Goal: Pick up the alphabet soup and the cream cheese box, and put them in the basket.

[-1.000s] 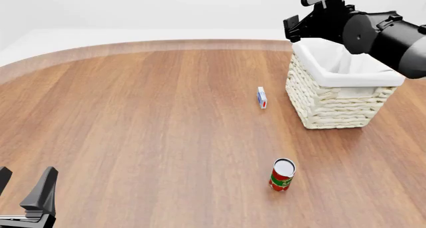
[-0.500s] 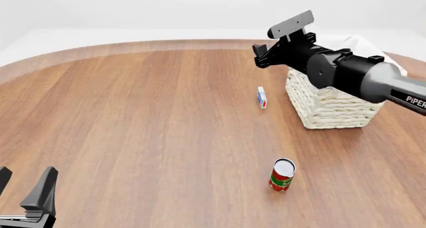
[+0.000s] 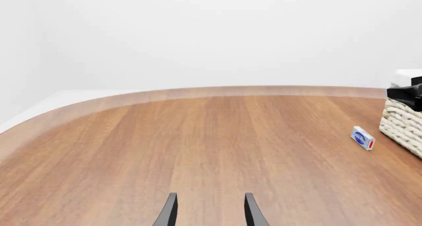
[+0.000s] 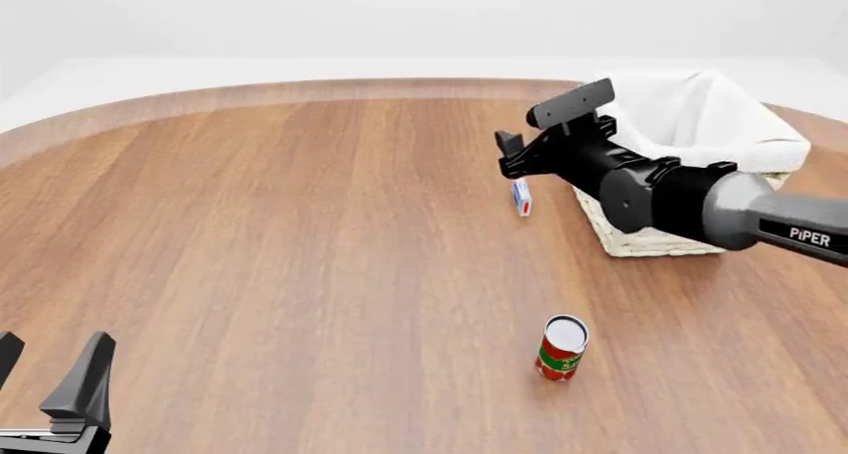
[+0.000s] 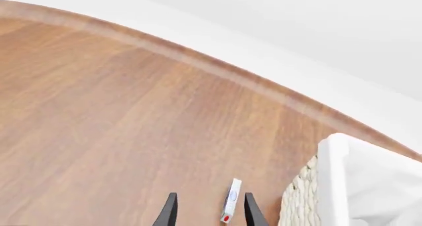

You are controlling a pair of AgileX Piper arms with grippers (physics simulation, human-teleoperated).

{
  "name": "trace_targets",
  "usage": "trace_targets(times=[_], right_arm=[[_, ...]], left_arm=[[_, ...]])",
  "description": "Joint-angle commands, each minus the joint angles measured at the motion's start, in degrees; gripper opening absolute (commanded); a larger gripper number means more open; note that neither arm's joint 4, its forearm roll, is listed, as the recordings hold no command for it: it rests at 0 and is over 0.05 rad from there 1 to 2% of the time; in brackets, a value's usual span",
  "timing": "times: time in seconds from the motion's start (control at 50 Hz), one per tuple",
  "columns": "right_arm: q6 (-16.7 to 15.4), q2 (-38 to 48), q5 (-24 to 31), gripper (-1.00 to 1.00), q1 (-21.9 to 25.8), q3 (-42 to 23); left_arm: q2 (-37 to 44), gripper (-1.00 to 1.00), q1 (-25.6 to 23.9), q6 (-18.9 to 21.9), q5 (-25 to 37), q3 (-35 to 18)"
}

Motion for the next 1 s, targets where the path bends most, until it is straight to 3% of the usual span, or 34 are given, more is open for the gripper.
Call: trace_targets(times=[0.02, 1.0], right_arm=[[1.5, 3.5, -2.4, 1.0, -0.4, 0.4], [7.0, 17.1, 0.0, 1.0, -4.3, -12.2]], left_arm=[[0.0, 1.0, 0.0, 0.0, 0.0, 0.0], [0.0, 1.0, 0.0, 0.0, 0.0, 0.0]])
